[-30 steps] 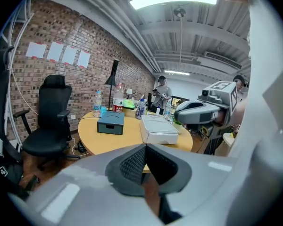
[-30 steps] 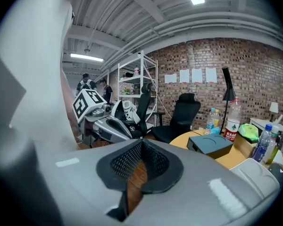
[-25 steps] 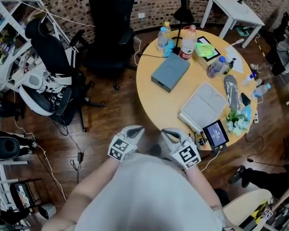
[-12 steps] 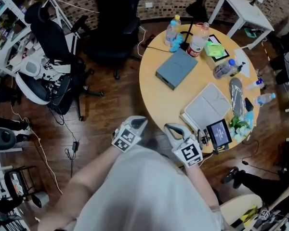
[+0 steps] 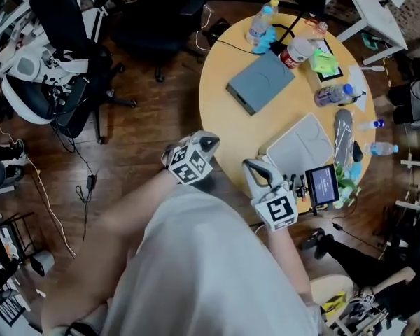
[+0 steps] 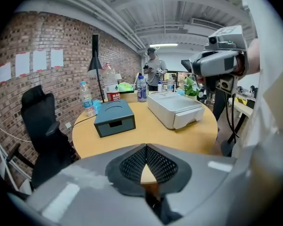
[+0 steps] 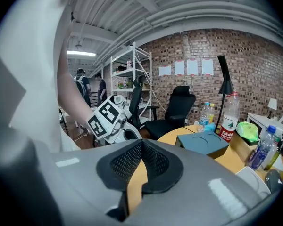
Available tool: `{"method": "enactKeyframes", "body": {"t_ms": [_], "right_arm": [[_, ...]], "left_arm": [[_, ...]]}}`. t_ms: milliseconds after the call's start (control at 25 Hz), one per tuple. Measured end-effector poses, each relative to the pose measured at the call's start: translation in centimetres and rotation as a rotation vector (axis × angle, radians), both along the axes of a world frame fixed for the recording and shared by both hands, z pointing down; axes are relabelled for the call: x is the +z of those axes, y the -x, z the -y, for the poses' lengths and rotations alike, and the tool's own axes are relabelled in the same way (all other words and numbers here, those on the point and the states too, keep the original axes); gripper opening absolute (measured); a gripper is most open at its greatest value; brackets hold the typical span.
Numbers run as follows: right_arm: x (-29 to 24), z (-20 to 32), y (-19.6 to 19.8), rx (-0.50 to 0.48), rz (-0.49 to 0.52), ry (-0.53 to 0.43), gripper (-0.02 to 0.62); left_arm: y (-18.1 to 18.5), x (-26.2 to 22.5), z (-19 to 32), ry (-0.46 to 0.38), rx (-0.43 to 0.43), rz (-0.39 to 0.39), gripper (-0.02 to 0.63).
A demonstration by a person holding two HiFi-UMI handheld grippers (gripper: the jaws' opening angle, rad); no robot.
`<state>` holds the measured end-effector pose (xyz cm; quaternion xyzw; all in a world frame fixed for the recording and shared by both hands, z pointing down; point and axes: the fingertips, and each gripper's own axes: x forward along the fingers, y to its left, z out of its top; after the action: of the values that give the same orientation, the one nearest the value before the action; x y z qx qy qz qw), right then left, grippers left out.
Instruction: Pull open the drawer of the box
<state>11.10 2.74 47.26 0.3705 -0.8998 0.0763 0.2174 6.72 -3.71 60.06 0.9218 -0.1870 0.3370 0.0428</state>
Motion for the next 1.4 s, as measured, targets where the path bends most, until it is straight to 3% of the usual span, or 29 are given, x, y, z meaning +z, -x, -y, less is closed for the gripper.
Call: {"method": "enactKeyframes", "body": {"t_ms": [160, 360, 560, 800, 1080, 1200, 1400], "right_arm": [[0.1, 1.4, 0.6, -0.053, -0.031, 0.012, 0.006], [0.3, 3.0, 0.5, -0.082, -0.037, 0.037, 0.006], [1.1, 4.7, 1.1, -0.093, -0.029, 0.077, 0.006], [0.6, 6.0, 1.0, -0.096, -0.010, 0.101, 0.006], [0.4, 6.7, 0.4, -0.060, 0.031, 0.109, 0.006], [0.3, 6.6, 0.3, -0.048, 0.044, 0.117, 0.006], [0.2, 6.5, 0.1, -0.018, 0.050, 0.134, 0.006]], "left_arm": [[-1.3, 1.5, 2.0, -0.028, 0.072, 0.058, 0.006], [-3.2, 2.3, 4.7, -0.140, 0.142, 0.094, 0.006], [-3.9, 4.4, 7.7, -0.274, 0.152, 0.201, 0.006], [-5.3, 5.4, 10.4, -0.342, 0.149, 0.245, 0.006], [-6.7, 4.6, 13.2, -0.517, 0.168, 0.308, 0.035], [-7.0, 4.6, 13.3, -0.553, 0.182, 0.334, 0.097], [-7.4, 6.2, 13.2, -0.528, 0.198, 0.377, 0.174]]}}
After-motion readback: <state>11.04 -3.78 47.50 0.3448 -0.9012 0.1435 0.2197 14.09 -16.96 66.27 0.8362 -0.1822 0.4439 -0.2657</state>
